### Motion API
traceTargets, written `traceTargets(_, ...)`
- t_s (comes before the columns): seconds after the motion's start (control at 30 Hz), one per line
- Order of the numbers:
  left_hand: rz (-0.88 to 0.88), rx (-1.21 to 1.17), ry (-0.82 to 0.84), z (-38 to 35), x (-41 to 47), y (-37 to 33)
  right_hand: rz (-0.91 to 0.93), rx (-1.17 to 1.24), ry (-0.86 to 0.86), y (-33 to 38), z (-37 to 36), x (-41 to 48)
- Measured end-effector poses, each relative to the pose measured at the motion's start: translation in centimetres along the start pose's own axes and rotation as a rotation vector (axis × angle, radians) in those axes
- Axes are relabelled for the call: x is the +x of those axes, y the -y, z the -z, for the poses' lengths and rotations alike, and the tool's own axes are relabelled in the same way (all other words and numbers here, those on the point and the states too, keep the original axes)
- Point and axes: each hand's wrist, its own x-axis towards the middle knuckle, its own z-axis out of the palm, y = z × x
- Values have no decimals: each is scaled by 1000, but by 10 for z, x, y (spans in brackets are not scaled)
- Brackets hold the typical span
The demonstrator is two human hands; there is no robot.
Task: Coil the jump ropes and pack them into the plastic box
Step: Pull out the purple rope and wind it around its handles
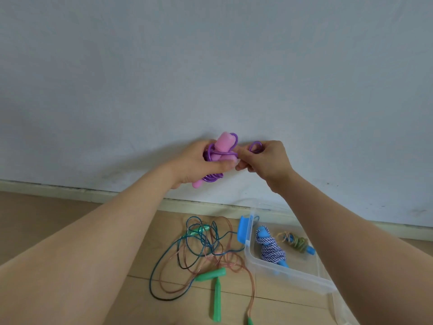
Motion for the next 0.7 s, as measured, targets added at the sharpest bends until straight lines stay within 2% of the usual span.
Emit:
traceTargets(0.13, 108, 55, 2, 5, -2, 5, -74, 160, -2, -5, -2, 0)
traceTargets(0.27, 184, 54, 50, 6, -6, 10, -9, 60, 52, -8, -3, -1)
traceTargets(0.37, 200, -38, 43, 10, -6, 15, 76, -16, 51, -5, -8, -2)
traceTargets(0.5, 231, 26, 12, 14, -7, 11, 153, -106, 64, 2, -14, -2)
traceTargets(0.6, 200, -54, -25, 14, -10, 4, 184, -108, 84, 14, -20, -7)
traceTargets(0.7, 196, -122, -65, 16, -9, 10, 194, 5, 104, 25, -25, -11)
